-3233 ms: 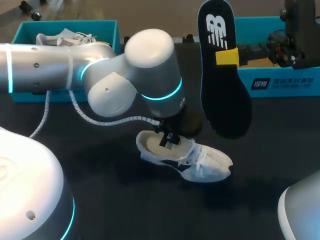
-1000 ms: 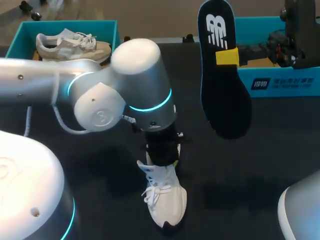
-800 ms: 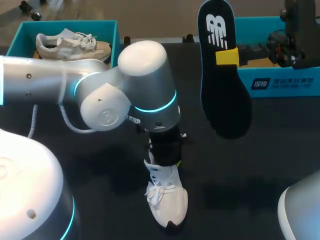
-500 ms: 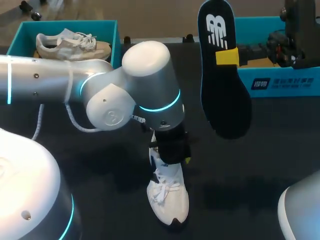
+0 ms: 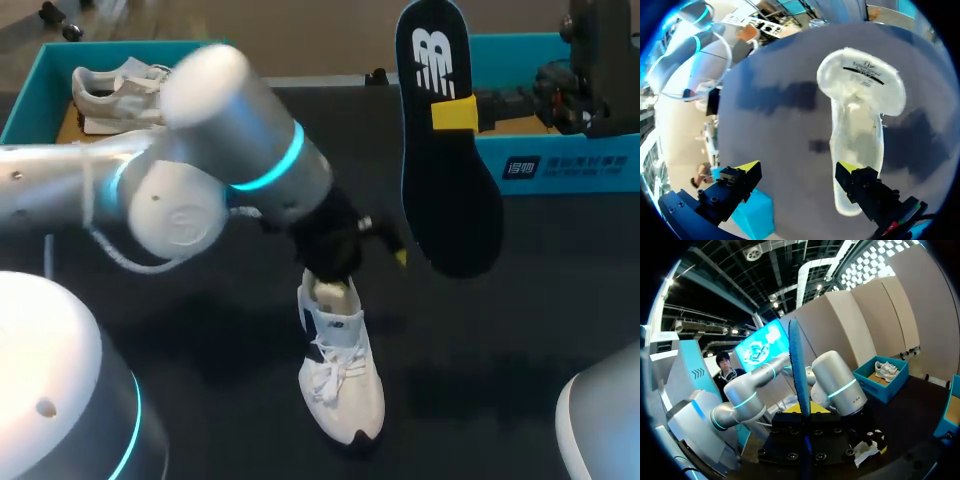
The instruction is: Take the shoe out of the shoebox, open the shoe tongue, remove and reinsert the insole, then place the shoe into the shoebox
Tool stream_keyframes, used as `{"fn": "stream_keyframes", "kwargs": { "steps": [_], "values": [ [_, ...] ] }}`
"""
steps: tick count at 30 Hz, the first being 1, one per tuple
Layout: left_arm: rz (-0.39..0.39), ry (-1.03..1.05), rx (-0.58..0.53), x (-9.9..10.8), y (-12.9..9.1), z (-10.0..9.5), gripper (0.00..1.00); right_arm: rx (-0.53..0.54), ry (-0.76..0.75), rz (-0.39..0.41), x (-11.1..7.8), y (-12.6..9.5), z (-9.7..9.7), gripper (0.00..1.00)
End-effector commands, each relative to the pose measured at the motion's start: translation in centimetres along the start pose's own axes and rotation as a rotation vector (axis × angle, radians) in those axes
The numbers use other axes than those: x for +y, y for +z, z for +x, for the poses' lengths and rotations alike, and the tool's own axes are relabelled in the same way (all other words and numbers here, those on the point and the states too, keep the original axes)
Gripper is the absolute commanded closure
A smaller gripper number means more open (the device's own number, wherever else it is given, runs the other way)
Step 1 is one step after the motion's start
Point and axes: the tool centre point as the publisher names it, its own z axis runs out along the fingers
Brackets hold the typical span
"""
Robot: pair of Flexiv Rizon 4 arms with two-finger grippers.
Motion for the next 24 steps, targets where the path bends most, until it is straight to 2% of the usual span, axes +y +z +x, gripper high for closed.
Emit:
{"fn": "stream_keyframes", "kwargs": {
  "steps": [1, 4, 6, 20, 22, 24],
  "values": [
    [0.010, -0.016, -0.296, 0.4, -6.5, 0.6, 0.00, 0.002, 0.001, 0.004, 0.2, 0.3, -0.2, 1.00],
    [0.023, -0.017, -0.392, 0.6, -8.0, -0.3, 0.00, 0.002, 0.001, 0.004, 0.2, 0.3, -0.2, 1.00],
    [0.040, -0.038, -0.513, 1.0, -9.1, -1.2, 0.00, 0.002, 0.001, 0.004, 0.2, 0.3, -0.2, 1.00],
    [0.040, -0.038, -0.513, 1.0, -9.1, -1.2, 0.00, 0.002, 0.001, 0.004, 0.2, 0.3, -0.2, 1.00],
    [-0.017, -0.007, -0.547, 1.3, -9.1, -1.3, 0.00, 0.002, 0.001, 0.004, 0.2, 0.3, -0.2, 1.00],
    [-0.018, 0.004, -0.625, 2.0, -9.3, -1.6, 0.00, 0.002, 0.001, 0.004, 0.2, 0.3, -0.2, 1.00]
  ]
}}
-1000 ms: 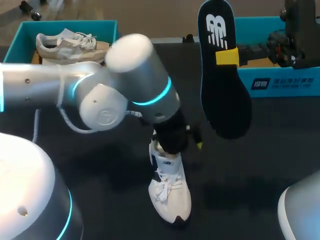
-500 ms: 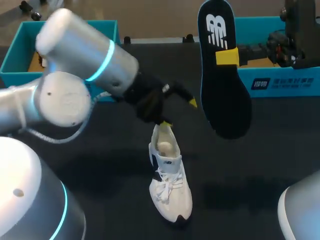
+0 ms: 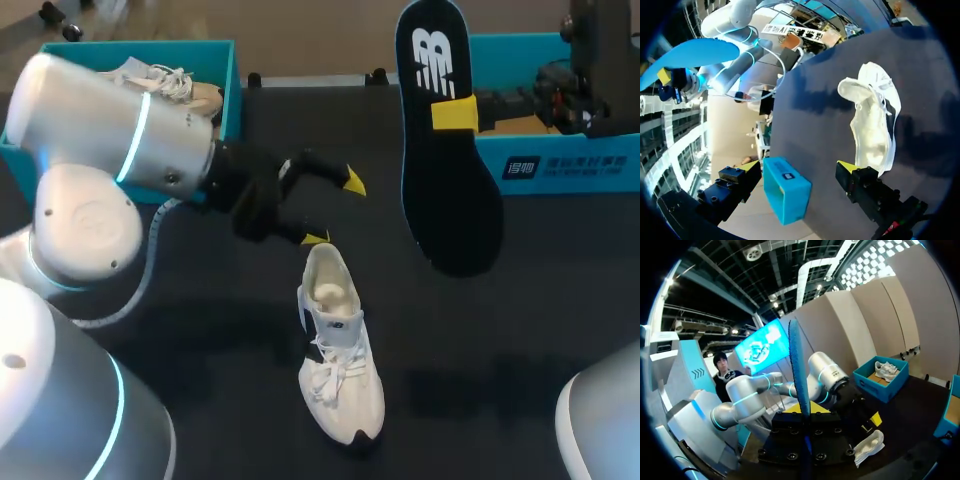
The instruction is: Take the shoe out of the shoebox, open the shoe tongue, remove and reinsert the insole, then place the shoe into the shoebox
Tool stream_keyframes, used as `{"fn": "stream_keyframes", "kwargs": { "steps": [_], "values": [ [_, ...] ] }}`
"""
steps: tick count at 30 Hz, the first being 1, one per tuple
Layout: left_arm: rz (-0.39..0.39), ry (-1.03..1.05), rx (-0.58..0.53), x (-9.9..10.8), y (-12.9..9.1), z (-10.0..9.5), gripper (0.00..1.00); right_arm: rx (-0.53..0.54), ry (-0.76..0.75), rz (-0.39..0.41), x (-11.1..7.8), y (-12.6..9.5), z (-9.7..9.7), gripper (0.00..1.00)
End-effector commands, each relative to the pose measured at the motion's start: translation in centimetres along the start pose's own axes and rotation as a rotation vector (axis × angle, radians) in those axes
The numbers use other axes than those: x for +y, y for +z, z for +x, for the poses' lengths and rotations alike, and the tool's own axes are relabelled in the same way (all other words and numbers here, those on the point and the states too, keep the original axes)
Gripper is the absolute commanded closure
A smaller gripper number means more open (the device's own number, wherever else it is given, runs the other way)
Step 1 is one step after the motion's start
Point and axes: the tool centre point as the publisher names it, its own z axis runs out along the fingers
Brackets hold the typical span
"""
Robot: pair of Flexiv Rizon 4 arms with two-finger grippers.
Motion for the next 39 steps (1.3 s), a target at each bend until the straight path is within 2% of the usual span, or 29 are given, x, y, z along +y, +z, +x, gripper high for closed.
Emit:
{"fn": "stream_keyframes", "kwargs": {
  "steps": [1, 4, 8, 12, 14, 16, 21, 24, 39],
  "values": [
    [-0.046, 0.009, -0.178, 0.3, 0.4, 0.0, 0.00, 0.002, 0.001, 0.004, 0.2, 0.3, -0.2, 1.00],
    [-0.036, 0.004, -0.241, 1.3, 0.0, -0.5, 0.00, 0.002, 0.001, 0.004, 0.2, 0.3, -0.2, 1.00],
    [-0.018, 0.064, -0.336, 1.8, -1.7, -1.7, 0.00, 0.002, 0.001, 0.004, 0.2, 0.3, -0.2, 1.00],
    [-0.042, 0.101, -0.385, 1.9, -3.2, -2.8, 0.00, 0.002, 0.001, 0.004, 0.2, 0.3, -0.2, 1.00],
    [-0.056, 0.115, -0.408, 2.0, -3.8, -3.2, 0.00, 0.010, 0.032, 0.051, 0.6, 0.4, -1.9, 1.00],
    [-0.050, 0.121, -0.428, 2.3, -4.5, -3.5, 0.00, 0.028, 0.058, 0.066, 1.3, 0.5, -3.6, 1.00],
    [-0.055, 0.126, -0.451, 2.9, -5.7, -4.3, 0.00, 0.054, 0.107, 0.078, 3.2, 0.1, -8.2, 1.00],
    [-0.047, 0.115, -0.474, 3.3, -6.2, -5.1, 0.00, 0.069, 0.164, 0.087, 3.5, 0.0, -11.0, 1.00],
    [-0.047, 0.115, -0.474, 3.3, -6.2, -5.1, 0.00, 0.069, 0.164, 0.087, 3.5, 0.0, -11.0, 1.00]
  ]
}}
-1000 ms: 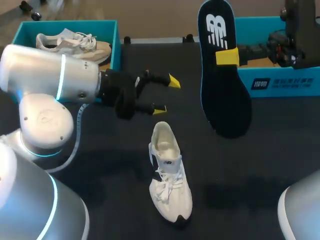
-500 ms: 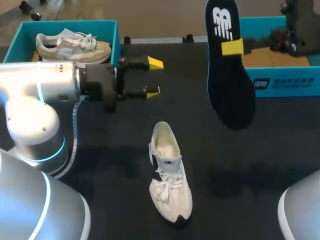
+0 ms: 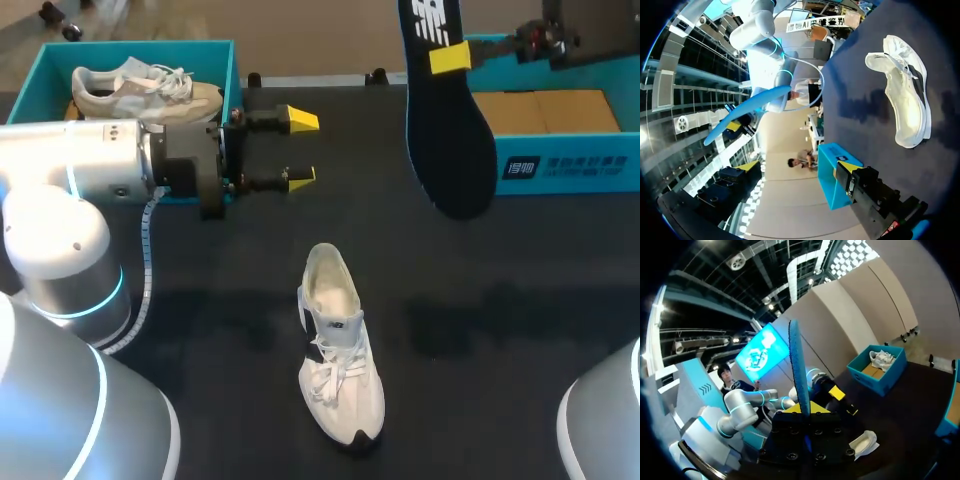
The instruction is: Take the shoe out of the shoebox, open the shoe tongue, remove and reinsert the insole, then place the shoe into the shoebox
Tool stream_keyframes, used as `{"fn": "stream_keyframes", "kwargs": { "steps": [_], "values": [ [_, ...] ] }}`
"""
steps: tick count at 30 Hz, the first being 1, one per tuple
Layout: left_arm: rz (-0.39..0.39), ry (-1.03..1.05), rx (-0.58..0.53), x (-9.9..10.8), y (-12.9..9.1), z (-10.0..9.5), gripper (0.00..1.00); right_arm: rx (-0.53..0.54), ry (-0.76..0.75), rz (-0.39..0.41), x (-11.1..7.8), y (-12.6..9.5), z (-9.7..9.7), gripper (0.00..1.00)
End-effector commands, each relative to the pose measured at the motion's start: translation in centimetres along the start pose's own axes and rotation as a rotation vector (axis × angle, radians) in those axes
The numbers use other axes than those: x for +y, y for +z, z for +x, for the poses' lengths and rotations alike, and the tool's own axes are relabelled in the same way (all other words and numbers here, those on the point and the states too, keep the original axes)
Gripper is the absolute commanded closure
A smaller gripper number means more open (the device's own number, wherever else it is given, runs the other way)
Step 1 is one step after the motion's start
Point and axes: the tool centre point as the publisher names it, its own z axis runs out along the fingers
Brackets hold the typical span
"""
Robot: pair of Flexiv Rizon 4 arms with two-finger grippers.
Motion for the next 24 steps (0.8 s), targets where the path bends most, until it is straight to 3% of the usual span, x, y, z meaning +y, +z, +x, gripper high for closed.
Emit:
{"fn": "stream_keyframes", "kwargs": {
  "steps": [1, 2, 6, 11, 23, 24],
  "values": [
    [-0.002, 0.001, -0.001, 0.0, 0.1, 0.0, 0.00, 0.046, 0.023, -0.010, 0.6, 0.5, -1.5, 1.00],
    [-0.002, 0.001, -0.001, 0.0, 0.1, 0.0, 0.00, 0.052, 0.047, -0.045, 0.7, 0.6, -2.7, 1.00],
    [-0.002, 0.001, -0.001, 0.0, 0.1, 0.0, 0.00, 0.061, 0.221, -0.008, 0.4, 0.9, -7.2, 1.00],
    [-0.002, 0.001, -0.001, 0.0, 0.1, 0.0, 0.00, 0.061, 0.384, -0.016, -0.2, 1.3, -10.6, 1.00],
    [-0.002, 0.001, -0.001, 0.0, 0.1, 0.0, 0.00, 0.061, 0.384, -0.016, -0.2, 1.3, -10.6, 1.00],
    [0.007, -0.001, -0.009, 0.0, 0.5, 0.3, 0.00, 0.048, 0.431, 0.025, -0.5, 2.0, -11.3, 1.00]
  ]
}}
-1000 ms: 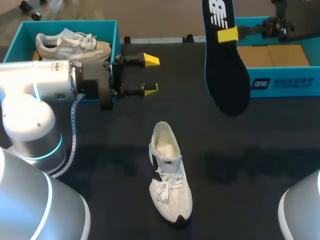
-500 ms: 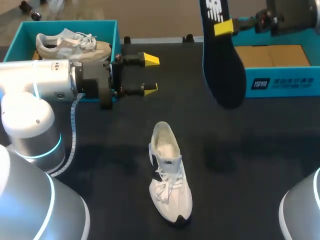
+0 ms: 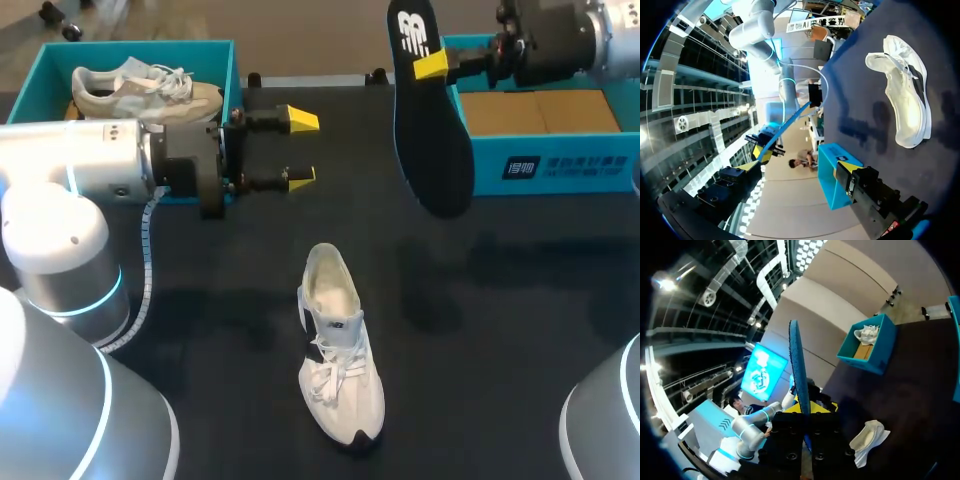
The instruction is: Take the shoe out of the shoebox, open the shoe tongue, remove and reinsert the insole, then place the shoe into the shoebox
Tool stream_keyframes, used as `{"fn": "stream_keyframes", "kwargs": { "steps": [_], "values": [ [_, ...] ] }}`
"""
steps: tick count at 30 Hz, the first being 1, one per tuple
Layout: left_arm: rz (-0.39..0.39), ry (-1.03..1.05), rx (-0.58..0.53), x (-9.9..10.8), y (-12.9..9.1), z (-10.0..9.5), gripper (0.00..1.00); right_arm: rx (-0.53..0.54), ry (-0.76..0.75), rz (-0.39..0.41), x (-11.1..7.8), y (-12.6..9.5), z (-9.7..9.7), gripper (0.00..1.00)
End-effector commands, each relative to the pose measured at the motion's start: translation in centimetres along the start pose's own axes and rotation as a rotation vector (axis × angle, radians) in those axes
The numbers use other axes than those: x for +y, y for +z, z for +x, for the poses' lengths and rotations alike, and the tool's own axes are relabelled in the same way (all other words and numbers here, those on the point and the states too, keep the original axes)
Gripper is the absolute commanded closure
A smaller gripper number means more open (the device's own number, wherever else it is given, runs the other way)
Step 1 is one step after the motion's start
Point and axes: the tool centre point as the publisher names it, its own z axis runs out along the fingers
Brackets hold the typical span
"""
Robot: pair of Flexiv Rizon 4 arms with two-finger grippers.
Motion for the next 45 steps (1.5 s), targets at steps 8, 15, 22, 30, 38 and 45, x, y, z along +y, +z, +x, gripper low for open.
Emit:
{"fn": "stream_keyframes", "kwargs": {
  "steps": [8, 15, 22, 30, 38, 45],
  "values": [
    [0.036, -0.004, -0.086, 1.3, 2.1, 0.1, 0.00, 0.033, 0.249, 0.071, 0.7, 3.5, -2.3, 1.00],
    [0.024, -0.028, -0.084, 1.7, 2.6, 0.5, 0.00, 0.038, 0.300, 0.090, 0.6, 4.2, -2.7, 1.00],
    [0.036, -0.028, -0.090, 1.6, 2.8, 0.4, 0.00, 0.038, 0.300, 0.090, 0.6, 4.2, -2.7, 1.00],
    [0.090, -0.019, -0.127, 0.9, 3.6, -0.1, 0.00, 0.050, 0.469, 0.110, 0.0, 5.2, -5.8, 1.00],
    [0.078, 0.005, -0.111, 1.0, 5.3, 0.0, 0.00, 0.031, 0.521, 0.073, 0.1, 5.2, -6.3, 1.00],
    [0.033, 0.026, -0.128, 1.6, 6.7, 0.5, 0.00, 0.031, 0.521, 0.073, 0.1, 5.2, -6.3, 1.00]
  ]
}}
